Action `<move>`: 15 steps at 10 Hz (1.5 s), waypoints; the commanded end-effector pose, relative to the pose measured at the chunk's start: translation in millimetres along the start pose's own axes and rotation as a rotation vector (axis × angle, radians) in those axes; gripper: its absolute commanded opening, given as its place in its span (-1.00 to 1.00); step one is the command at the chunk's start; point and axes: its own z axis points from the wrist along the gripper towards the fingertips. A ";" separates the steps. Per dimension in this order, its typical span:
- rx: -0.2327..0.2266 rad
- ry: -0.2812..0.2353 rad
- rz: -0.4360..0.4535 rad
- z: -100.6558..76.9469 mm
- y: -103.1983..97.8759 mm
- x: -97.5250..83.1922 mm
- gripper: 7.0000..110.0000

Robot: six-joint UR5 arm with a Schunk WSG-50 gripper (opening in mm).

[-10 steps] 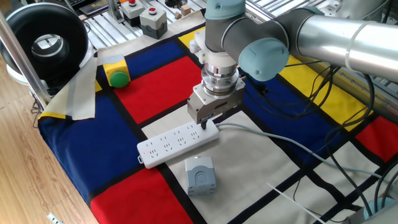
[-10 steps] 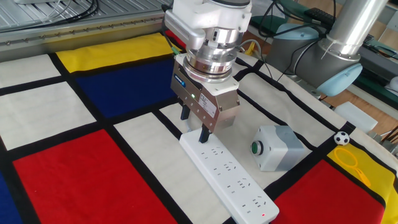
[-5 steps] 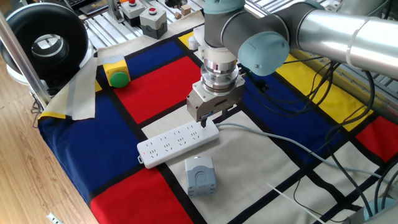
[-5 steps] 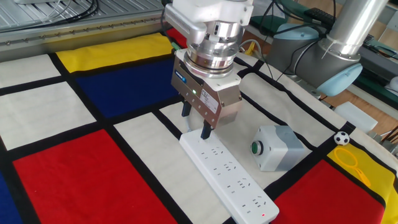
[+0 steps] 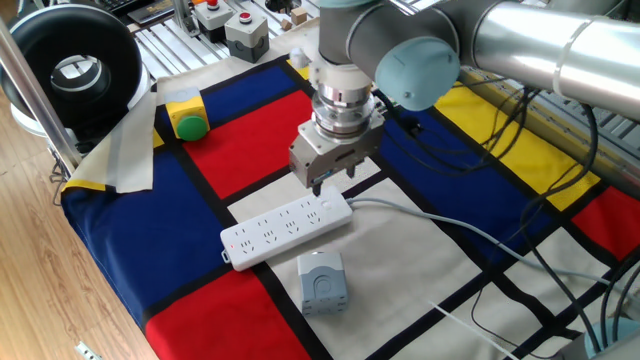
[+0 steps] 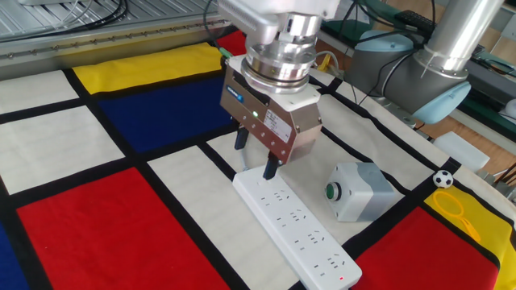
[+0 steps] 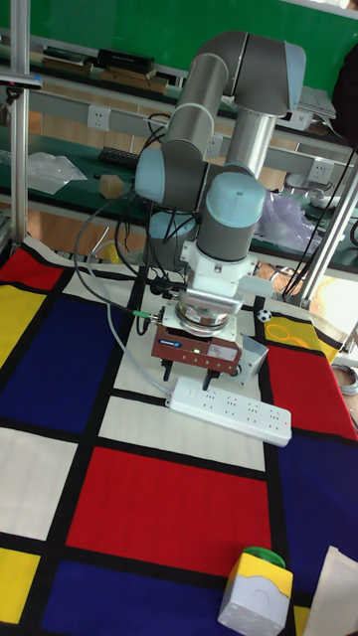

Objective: Turn on the power strip by pressing the button

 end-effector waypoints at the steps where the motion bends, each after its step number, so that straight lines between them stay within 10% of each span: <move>1: 0.041 -0.056 -0.082 -12.8 7.9 -29.5 0.15; 4: -0.023 -0.122 -0.107 -18.3 36.5 -54.0 0.15; 10: 0.051 -0.173 -0.214 -29.4 24.3 -60.7 0.15; 11: 0.032 -0.169 -0.212 -27.9 29.7 -62.3 -0.28; 15: 0.015 -0.174 -0.241 -25.0 34.2 -68.7 -0.28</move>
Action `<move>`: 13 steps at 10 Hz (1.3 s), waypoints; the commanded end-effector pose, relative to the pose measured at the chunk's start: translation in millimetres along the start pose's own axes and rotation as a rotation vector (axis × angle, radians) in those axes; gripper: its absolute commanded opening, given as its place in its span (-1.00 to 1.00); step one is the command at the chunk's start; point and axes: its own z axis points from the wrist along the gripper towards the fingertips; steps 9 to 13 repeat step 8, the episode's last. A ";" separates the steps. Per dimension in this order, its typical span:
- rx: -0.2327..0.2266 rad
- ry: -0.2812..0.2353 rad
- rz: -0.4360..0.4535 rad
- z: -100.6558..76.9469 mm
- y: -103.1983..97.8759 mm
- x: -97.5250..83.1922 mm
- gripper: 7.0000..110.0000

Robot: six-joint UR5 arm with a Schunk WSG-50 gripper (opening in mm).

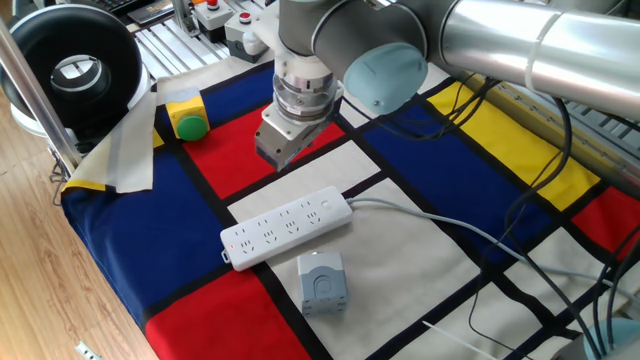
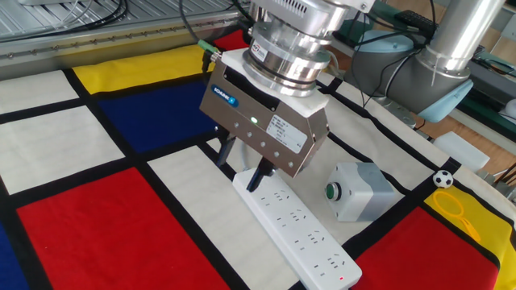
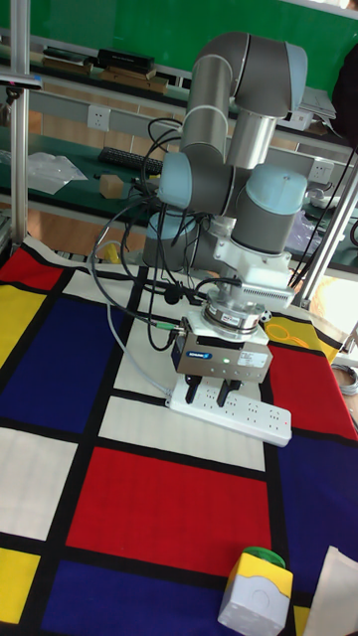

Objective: Turn on the power strip by pressing the button

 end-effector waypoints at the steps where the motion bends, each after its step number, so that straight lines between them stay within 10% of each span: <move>1: -0.048 0.000 0.012 2.5 9.1 -5.2 -0.28; 13: -0.056 0.028 0.032 6.1 10.6 -2.2 -0.28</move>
